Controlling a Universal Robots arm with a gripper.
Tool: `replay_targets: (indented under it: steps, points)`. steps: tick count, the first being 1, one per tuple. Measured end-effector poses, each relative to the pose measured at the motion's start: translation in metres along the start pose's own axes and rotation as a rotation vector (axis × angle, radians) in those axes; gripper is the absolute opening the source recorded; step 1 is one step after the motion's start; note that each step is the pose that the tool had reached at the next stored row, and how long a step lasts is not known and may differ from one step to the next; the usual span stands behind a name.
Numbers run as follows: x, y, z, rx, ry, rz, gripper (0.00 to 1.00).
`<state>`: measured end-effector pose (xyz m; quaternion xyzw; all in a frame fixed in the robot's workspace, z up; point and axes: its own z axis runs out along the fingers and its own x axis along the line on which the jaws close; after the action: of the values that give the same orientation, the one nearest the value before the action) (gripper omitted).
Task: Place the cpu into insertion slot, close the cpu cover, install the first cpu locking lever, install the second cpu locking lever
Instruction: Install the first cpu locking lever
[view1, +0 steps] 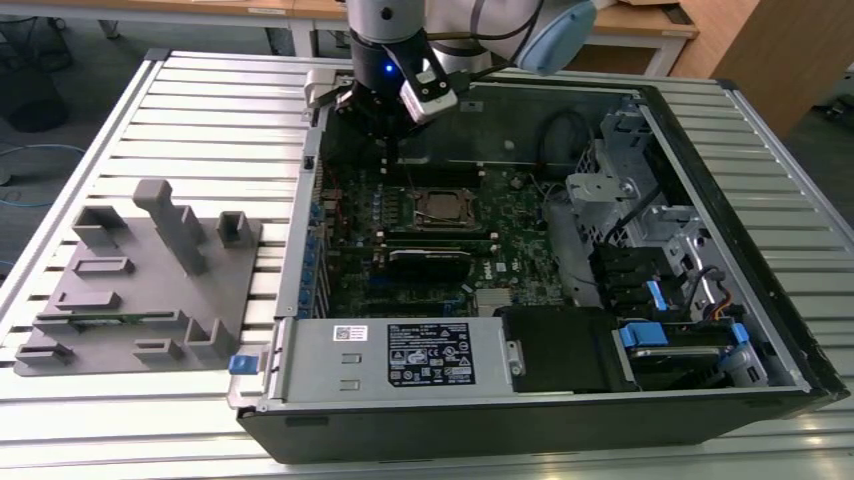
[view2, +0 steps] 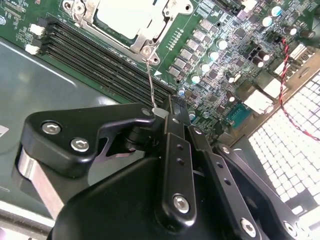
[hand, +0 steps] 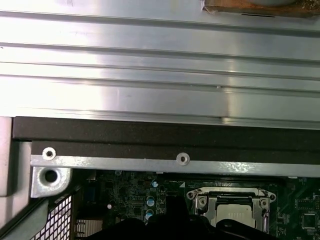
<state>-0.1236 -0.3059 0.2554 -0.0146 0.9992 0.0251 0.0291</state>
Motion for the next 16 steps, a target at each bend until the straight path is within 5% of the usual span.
replay_targets:
  steps: [16]
  points:
    - [-0.0235,-0.0007,0.0014,0.0,0.0,0.0,0.11]
